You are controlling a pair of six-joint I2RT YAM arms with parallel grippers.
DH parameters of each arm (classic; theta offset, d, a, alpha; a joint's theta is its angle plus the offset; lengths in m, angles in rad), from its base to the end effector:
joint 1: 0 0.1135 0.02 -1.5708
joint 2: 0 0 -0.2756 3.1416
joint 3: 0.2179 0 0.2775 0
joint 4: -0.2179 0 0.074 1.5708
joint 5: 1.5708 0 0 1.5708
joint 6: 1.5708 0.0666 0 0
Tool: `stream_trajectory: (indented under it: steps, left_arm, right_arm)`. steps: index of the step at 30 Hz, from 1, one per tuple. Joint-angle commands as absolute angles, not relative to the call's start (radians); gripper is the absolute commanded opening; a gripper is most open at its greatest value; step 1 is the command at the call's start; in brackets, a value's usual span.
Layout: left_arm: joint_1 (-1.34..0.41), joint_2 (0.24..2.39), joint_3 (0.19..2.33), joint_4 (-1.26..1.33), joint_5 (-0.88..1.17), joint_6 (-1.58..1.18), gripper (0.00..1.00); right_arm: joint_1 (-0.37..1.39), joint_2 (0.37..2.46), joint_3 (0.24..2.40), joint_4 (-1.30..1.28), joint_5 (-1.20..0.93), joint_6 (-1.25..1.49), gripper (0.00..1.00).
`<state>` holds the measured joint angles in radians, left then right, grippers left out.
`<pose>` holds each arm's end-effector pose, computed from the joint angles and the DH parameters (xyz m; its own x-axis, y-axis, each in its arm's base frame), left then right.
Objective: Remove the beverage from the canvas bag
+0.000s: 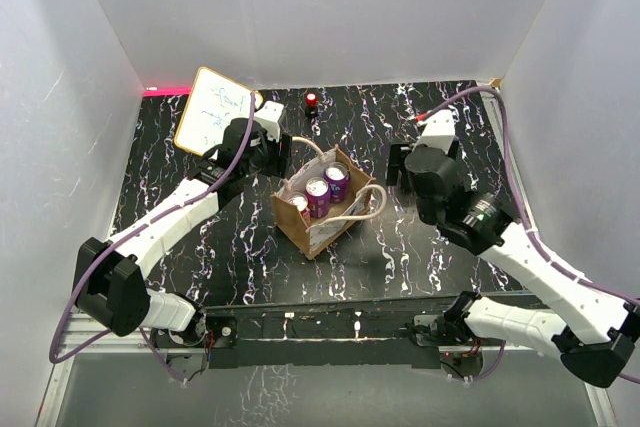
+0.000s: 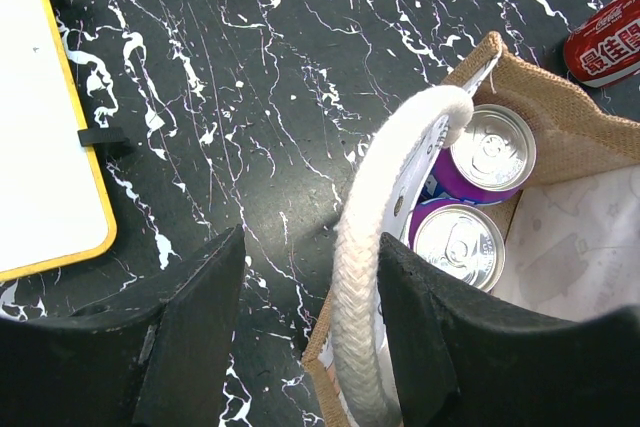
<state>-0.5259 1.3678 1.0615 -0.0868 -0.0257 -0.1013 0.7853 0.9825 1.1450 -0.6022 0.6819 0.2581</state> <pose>0.3215 -0.1846 0.3051 -0.3783 0.1027 -0.9200 0.4453 0.8914 -0.0836 0.1983 0.1389 0.3923 -0.3282 -0.0479 -0.9434 -0.0639 0.9975 -0.0284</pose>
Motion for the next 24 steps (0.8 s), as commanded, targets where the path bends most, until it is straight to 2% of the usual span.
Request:
stream_trajectory:
  steps: [1,6,10,19,24]
  left_arm:
    - [-0.528,1.364,1.104,-0.088,-0.015,-0.105,0.54]
    - [-0.527,1.364,1.107,-0.089,-0.009,-0.109,0.54]
    - [-0.527,1.364,1.108,-0.090,-0.007,-0.111,0.54]
    - [-0.528,1.364,1.109,-0.094,-0.011,-0.109,0.54]
    - [-0.527,1.364,1.111,-0.096,-0.010,-0.109,0.54]
  right_arm:
    - [0.773,0.990,1.059,-0.610,0.960,0.461,0.08]
    - [0.722,1.038,0.996,-0.764,0.862,0.741,0.08]
    - [0.634,1.083,0.933,-0.779,0.754,0.828,0.08]
    - [0.373,1.128,0.853,-0.678,0.608,0.746,0.08]
    - [0.217,1.179,0.900,-0.584,0.525,0.650,0.08]
